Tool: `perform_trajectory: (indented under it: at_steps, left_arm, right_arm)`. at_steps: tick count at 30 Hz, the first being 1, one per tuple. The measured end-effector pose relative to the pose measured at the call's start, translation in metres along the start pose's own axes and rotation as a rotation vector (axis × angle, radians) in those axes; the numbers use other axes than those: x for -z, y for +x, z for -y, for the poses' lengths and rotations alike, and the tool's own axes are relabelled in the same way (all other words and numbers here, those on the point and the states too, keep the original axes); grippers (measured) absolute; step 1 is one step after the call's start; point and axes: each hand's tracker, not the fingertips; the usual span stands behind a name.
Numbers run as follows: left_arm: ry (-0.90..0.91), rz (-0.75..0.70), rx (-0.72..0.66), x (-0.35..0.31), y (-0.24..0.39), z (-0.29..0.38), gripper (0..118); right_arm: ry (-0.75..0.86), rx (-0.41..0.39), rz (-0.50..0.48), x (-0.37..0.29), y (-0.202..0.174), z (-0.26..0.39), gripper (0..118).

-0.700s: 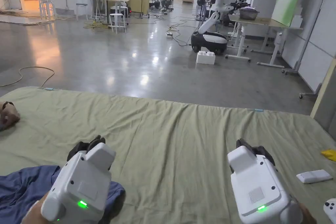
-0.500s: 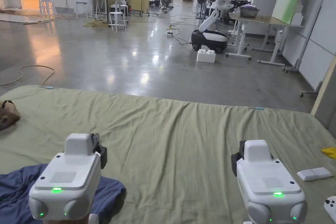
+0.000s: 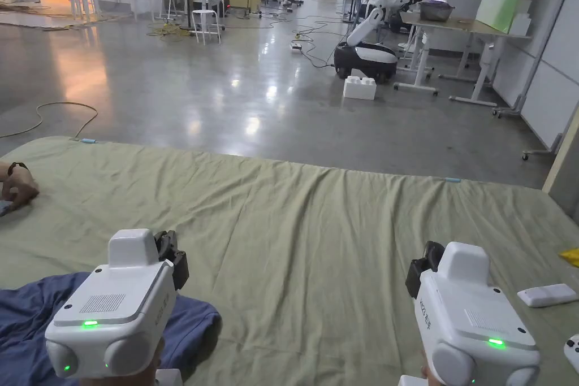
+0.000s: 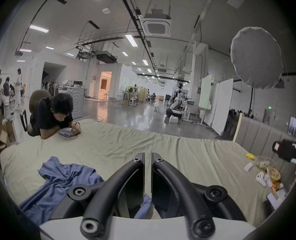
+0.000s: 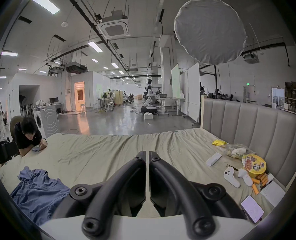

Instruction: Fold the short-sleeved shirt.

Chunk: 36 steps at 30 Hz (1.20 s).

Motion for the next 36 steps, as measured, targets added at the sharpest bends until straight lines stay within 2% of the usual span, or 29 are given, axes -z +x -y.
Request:
perform_trajectory:
  at_steps: [3,7,9,15,16,17,18,19,20,22,25,27,29,31,32,34,35,36]
  left_arm:
    - [-0.061,-0.033,0.064,0.008,-0.014,0.010,7]
    - [-0.250,-0.042,0.090,0.013,-0.050,0.029,7]
    - [-0.353,-0.125,0.085,0.018,-0.080,0.044,7]
    - [-0.665,-0.152,-0.079,0.032,-0.180,0.086,8]
    - [-0.710,-0.163,-0.069,0.035,-0.192,0.093,14]
    - [-0.728,-0.159,-0.055,0.036,-0.199,0.100,30]
    - [-0.744,-0.162,-0.048,0.039,-0.204,0.105,63]
    - [-0.783,-0.158,-0.039,0.042,-0.210,0.111,86]
    - [-0.812,-0.148,-0.040,0.046,-0.216,0.117,103]
    - [-0.852,-0.130,-0.081,0.047,-0.216,0.127,106]
    - [-0.886,-0.114,-0.100,0.056,-0.219,0.147,105]
    - [-0.944,-0.159,-0.038,0.062,-0.214,0.161,104]
    - [-0.899,-0.143,0.056,0.060,-0.206,0.169,99]
    - [-0.895,-0.162,0.066,0.060,-0.199,0.166,94]
    - [-0.887,-0.156,0.060,0.060,-0.197,0.163,86]
    - [-0.852,-0.141,0.076,0.060,-0.199,0.162,58]
    - [-0.837,-0.138,0.093,0.061,-0.197,0.160,37]
    - [-0.828,-0.141,0.112,0.062,-0.196,0.160,9]
  right_arm:
    - [-0.003,-0.024,-0.015,0.001,-0.006,0.003,4]
    - [-0.028,-0.042,-0.049,0.005,-0.013,0.012,4]
    - [-0.043,-0.055,-0.060,0.008,-0.017,0.016,4]
    - [-0.095,-0.089,-0.094,0.016,-0.027,0.034,4]
    - [-0.103,-0.095,-0.099,0.018,-0.028,0.036,4]
    - [-0.113,-0.101,-0.103,0.019,-0.031,0.039,4]
    - [-0.121,-0.106,-0.105,0.021,-0.033,0.041,4]
    - [-0.129,-0.109,-0.111,0.021,-0.034,0.044,4]
    - [-0.139,-0.112,-0.116,0.022,-0.036,0.047,4]
    - [-0.151,-0.121,-0.122,0.023,-0.040,0.051,4]
    - [-0.168,-0.132,-0.129,0.025,-0.043,0.058,4]
    - [-0.177,-0.143,-0.134,0.025,-0.044,0.061,4]
    - [-0.183,-0.149,-0.133,0.025,-0.044,0.063,4]
    - [-0.185,-0.154,-0.129,0.025,-0.044,0.064,4]
    - [-0.186,-0.152,-0.126,0.026,-0.044,0.065,4]
    - [-0.190,-0.143,-0.125,0.027,-0.044,0.066,4]
    - [-0.193,-0.140,-0.126,0.028,-0.045,0.068,4]
    - [-0.196,-0.139,-0.126,0.029,-0.045,0.069,4]
